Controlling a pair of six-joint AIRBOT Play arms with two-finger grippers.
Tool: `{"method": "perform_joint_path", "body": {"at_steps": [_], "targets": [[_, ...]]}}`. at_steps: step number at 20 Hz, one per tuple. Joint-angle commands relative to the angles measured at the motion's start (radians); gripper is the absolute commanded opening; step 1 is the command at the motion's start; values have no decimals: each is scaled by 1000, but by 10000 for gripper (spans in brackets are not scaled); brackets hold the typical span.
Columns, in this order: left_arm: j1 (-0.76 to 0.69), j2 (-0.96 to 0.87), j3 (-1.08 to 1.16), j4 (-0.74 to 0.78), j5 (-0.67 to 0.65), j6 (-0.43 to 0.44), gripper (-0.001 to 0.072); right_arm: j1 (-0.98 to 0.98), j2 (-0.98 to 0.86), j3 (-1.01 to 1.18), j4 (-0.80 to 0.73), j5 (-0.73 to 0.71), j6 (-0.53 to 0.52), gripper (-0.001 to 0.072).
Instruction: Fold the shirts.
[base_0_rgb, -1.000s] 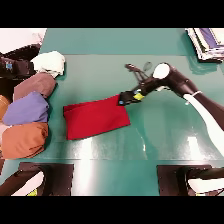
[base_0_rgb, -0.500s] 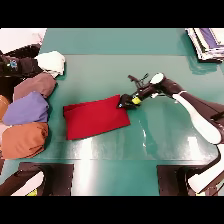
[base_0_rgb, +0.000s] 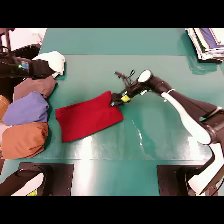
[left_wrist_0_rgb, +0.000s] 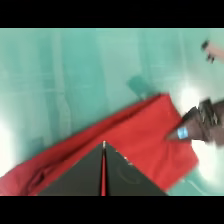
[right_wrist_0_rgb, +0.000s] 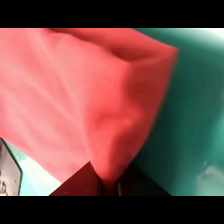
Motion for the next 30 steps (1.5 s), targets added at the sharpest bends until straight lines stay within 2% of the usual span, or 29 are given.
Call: {"method": "perform_joint_path", "body": {"at_steps": [1, 3, 6, 10, 15, 20, 23, 24, 25, 26, 28, 30], "targets": [[-103, 0, 0, 5, 56, -9, 26, -109, 103, 8, -140, -25, 62, 15], [-138, 0, 0, 5, 71, -8, 26, -244, 192, 8, -264, -6, 121, 15], [-164, 0, 0, 2, 64, -9, 26, -484, 309, 8, -374, 23, 141, 15], [-164, 0, 0, -10, 68, -35, 26, -856, 406, 8, -408, 55, 168, 14], [-164, 0, 0, -12, 99, -70, 26, -1241, 417, -27, -408, 68, 207, 14], [-164, 0, 0, -14, 112, -87, 26, -1405, 417, -219, -411, 48, 206, 14], [-163, 0, 0, -14, 110, -87, 26, -1445, 418, -246, -422, 97, 180, 17], [-163, 0, 0, -14, 110, -87, 27, -1452, 422, -246, -442, 126, 163, 80], [-163, 0, 0, -14, 110, -87, 27, -1460, 429, -246, -476, 155, 157, 373], [-163, 0, 0, -14, 110, -86, 26, -1470, 439, -246, -518, 180, 157, 599], [-164, 0, 0, -15, 107, -87, 26, -1511, 468, -246, -625, 223, 190, 614], [-164, 0, 0, -18, 98, -86, 27, -1561, 515, -246, -629, 220, 215, 614]]}}
